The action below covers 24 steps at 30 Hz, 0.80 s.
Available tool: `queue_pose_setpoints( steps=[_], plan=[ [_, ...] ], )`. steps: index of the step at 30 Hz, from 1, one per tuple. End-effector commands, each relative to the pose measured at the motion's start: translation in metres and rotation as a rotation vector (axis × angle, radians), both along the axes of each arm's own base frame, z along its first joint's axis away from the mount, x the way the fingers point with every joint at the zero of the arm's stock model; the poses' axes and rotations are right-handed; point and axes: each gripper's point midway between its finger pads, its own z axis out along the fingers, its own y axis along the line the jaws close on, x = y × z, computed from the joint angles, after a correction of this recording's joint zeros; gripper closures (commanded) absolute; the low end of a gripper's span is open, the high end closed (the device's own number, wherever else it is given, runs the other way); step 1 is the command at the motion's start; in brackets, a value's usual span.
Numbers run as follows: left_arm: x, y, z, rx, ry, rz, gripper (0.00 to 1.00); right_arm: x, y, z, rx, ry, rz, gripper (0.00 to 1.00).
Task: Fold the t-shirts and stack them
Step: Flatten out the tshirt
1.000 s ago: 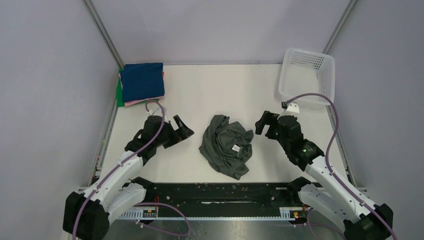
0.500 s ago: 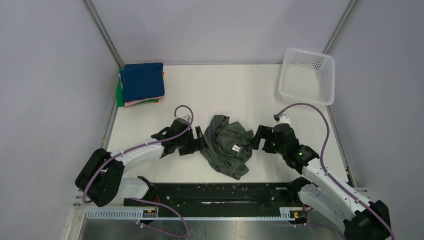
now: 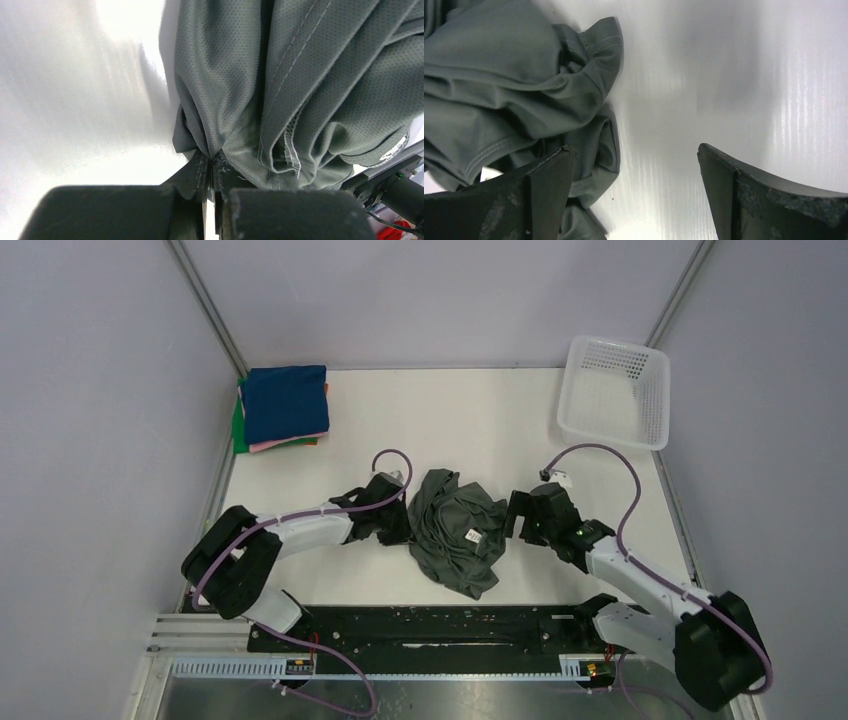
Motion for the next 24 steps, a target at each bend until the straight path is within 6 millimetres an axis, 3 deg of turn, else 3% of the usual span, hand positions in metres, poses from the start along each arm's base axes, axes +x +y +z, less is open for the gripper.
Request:
queue_pose_setpoints(
  steps=[1,8,11,15,17,19,21,24],
  plan=[
    [0.011,0.013,0.024,0.032,-0.094,0.043,1.0,0.039,0.012,0.016,0.01,-0.061,-0.057,0.02],
    [0.006,0.021,0.029,0.053,-0.098,0.049,1.0,0.07,0.036,-0.006,-0.001,-0.01,-0.028,0.17],
    [0.007,0.021,0.03,0.054,-0.103,0.054,1.0,0.08,0.06,-0.015,0.062,0.003,0.041,0.28],
    [0.008,0.024,0.037,0.059,-0.12,0.066,1.0,0.076,0.075,-0.032,0.086,0.065,0.117,0.56],
    [0.015,0.035,0.042,0.111,-0.155,0.095,1.0,0.077,0.076,-0.033,0.086,0.059,0.125,0.79],
    [0.021,0.045,0.054,0.158,-0.192,0.122,1.0,0.08,0.076,-0.022,0.092,0.015,0.134,1.0],
    [0.028,0.053,0.076,0.181,-0.248,0.138,1.0,0.086,0.075,0.008,0.105,-0.079,0.145,1.0],
    [0.038,0.065,0.12,0.194,-0.356,0.177,1.0,0.09,0.068,0.068,0.11,-0.257,0.16,1.0]
  ],
)
